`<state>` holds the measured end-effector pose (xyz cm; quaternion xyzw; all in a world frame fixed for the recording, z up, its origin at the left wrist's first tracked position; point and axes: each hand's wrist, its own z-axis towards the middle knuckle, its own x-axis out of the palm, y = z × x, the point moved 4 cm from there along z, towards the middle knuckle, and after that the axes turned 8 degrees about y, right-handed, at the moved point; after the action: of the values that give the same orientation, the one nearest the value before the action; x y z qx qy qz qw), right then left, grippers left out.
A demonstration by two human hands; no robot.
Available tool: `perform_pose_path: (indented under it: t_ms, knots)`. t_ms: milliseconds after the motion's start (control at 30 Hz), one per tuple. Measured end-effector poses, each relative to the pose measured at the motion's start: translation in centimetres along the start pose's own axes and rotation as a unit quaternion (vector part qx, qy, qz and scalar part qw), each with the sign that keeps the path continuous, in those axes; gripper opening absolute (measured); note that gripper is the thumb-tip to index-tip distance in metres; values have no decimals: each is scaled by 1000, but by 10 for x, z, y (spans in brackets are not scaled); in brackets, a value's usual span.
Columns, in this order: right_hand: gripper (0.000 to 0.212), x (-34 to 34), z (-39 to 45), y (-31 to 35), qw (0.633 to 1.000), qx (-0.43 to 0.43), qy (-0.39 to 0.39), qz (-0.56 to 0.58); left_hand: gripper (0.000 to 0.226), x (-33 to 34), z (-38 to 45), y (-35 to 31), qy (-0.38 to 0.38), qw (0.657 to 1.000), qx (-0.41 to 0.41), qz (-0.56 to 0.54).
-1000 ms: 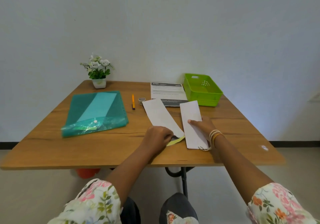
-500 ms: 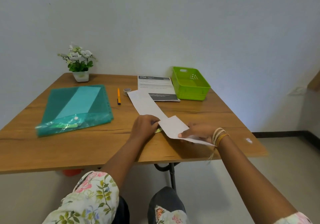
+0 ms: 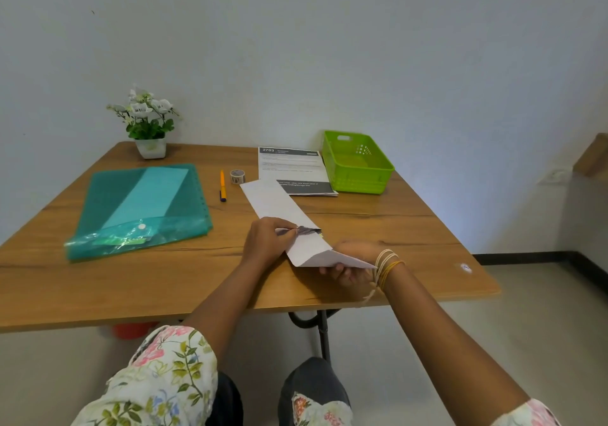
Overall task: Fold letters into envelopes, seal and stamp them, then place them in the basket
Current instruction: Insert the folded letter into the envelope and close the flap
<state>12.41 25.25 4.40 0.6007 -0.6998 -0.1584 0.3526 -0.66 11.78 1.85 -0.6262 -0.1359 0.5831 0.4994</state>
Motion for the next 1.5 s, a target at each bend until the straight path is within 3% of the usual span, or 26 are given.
perform_pose_path:
  t_ms: [67,133,200,267,300,333,433,533,600,700,800,900,1000,1067,1133,1200,1367,1500]
  knots:
    - [12,3,7,0,997,15,70,37,19,0,0,1,8,1000,3,-16]
    - [24,6,11,2,991,25,122,39,18,0,0,4,20,999,5,-30]
    - [11,-2,16,13,998,25,19,-55,17,1,1,6,32,999,7,-39]
    - [21,-7,12,31,945,-37,-178,-271,16,0,2,6,35,999,7,-41]
    - [29,-5,7,37,912,-65,-235,-331,17,0,2,6,33,999,5,-38]
    - [36,-8,7,39,900,-80,-257,-342,17,0,2,5,31,999,3,-35]
    - [53,-12,2,28,938,-35,-212,-270,18,-1,3,2,16,999,3,-29]
    - [37,-11,-4,26,927,1,-185,-327,17,-5,6,3,7,1000,0,-23]
    - [23,-11,-5,32,916,-49,-220,-332,17,-5,6,6,10,1000,-5,-23]
    - [15,-10,4,36,918,-131,-280,-248,18,-2,2,5,11,1000,-5,-22]
    - [22,-4,24,31,901,-183,-331,-211,18,-1,-2,5,3,1000,-9,-29]
    - [15,-2,36,26,883,-239,-376,-145,18,-1,2,5,1,999,-5,-35]
    - [10,2,38,29,891,-270,-334,-150,18,-2,4,5,-12,999,-15,-34]
    - [29,10,31,32,901,-272,-257,-221,18,-2,5,8,-18,999,-18,-35]
    - [47,11,24,34,876,-243,-214,-357,17,-3,6,11,-23,999,-23,-33]
    - [52,9,24,35,834,-220,-203,-463,16,-4,7,14,-23,999,-24,-37]
    - [43,5,31,33,788,-276,-258,-486,17,-3,4,15,-22,998,-16,-48]
    - [22,8,35,33,697,-305,-352,-546,16,-3,2,13,-11,998,-8,-56]
